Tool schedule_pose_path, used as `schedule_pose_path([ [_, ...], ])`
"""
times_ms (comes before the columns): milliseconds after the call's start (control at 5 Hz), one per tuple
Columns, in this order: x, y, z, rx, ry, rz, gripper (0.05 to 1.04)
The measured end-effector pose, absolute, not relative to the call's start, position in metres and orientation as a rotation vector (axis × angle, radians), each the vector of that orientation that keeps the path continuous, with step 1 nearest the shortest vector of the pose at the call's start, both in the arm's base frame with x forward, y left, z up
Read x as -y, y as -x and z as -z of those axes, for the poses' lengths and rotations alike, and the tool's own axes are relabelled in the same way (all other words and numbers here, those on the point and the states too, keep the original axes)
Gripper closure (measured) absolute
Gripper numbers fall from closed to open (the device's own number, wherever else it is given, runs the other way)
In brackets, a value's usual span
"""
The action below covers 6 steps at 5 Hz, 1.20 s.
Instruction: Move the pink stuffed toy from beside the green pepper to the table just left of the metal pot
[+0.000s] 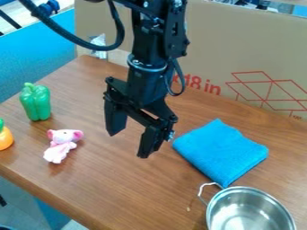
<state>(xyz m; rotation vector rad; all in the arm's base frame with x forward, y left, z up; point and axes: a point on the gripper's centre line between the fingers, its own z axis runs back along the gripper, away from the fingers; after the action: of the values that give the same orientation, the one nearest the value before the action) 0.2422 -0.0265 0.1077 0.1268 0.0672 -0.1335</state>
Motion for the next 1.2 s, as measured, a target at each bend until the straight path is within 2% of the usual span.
schedule_pose_path([
  [200, 0.026, -0.24, -0.102, -0.091, -0.126, 0.134, 0.085],
  [400, -0.004, -0.247, -0.096, -0.033, -0.048, 0.073, 0.085],
  [800, -0.055, -0.237, -0.099, 0.039, -0.075, -0.14, 0.085],
  [1200, -0.094, -0.225, -0.083, 0.062, -0.08, -0.312, 0.085],
])
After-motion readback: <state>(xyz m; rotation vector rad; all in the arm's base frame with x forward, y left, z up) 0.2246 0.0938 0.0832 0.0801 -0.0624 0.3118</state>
